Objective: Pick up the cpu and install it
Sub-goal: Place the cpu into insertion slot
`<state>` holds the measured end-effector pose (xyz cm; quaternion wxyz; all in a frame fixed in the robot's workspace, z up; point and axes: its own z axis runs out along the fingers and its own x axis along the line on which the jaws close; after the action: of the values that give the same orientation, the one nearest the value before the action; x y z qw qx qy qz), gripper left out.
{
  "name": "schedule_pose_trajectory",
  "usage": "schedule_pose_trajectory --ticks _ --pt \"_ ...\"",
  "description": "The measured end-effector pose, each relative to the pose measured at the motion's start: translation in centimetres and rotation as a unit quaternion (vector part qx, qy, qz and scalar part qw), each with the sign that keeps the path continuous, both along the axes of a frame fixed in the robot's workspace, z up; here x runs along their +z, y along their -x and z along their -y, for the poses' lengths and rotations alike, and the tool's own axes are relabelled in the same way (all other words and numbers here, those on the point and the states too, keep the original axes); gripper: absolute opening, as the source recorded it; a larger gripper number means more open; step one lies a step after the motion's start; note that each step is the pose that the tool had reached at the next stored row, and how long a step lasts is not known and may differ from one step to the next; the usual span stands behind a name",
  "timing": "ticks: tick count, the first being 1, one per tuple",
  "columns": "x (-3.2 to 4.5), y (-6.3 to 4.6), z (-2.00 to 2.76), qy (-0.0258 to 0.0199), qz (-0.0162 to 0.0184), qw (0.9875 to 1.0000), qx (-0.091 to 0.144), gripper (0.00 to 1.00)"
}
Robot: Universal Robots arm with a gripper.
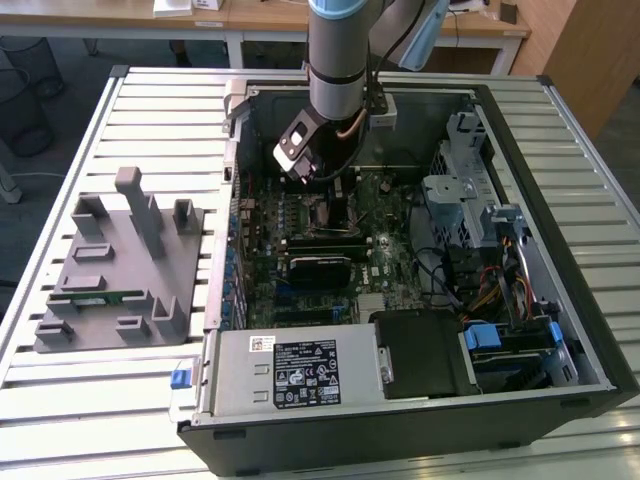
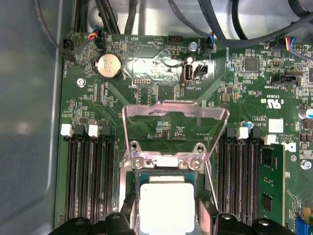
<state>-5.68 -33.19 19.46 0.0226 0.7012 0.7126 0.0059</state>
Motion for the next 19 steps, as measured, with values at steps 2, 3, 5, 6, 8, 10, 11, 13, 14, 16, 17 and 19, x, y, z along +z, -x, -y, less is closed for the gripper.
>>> schedule_pose_trajectory --ticks 2,3,5,6,8,10,11,13,14,16,17,19 --pt "0.0 0.01 -0.01 0.0 0.0 1.0 -0.001 0.61" --pt "0.0 0.01 -0.03 0.0001 0.0 1.0 -0.001 0.61" --pt "-0.01 0.01 -0.1 -0.0001 0.0 1.0 -0.003 0.61" --pt "-0.01 0.01 -0.13 -0.0002 0.0 1.0 -0.004 0.61" --pt "-0.02 0.01 -0.17 -0.0005 0.0 1.0 -0.007 0.61" --pt "-0.03 0.02 -0.22 -0.0009 0.0 1.0 -0.01 0.61" --pt "-0.04 0.03 -0.23 -0.0011 0.0 0.9999 -0.012 0.61" --pt "-0.05 0.03 -0.27 -0.0013 0.0 0.9999 -0.016 0.61" --pt "-0.05 0.03 -0.27 -0.0013 0.0 0.9998 -0.018 0.61" --pt "-0.05 0.03 -0.27 -0.0012 -0.0001 0.9998 -0.021 0.61" --pt "-0.05 0.03 -0.27 -0.0013 0.0 0.9998 -0.021 0.61" --pt "-0.05 0.03 -0.27 -0.0012 0.0 0.9998 -0.021 0.61"
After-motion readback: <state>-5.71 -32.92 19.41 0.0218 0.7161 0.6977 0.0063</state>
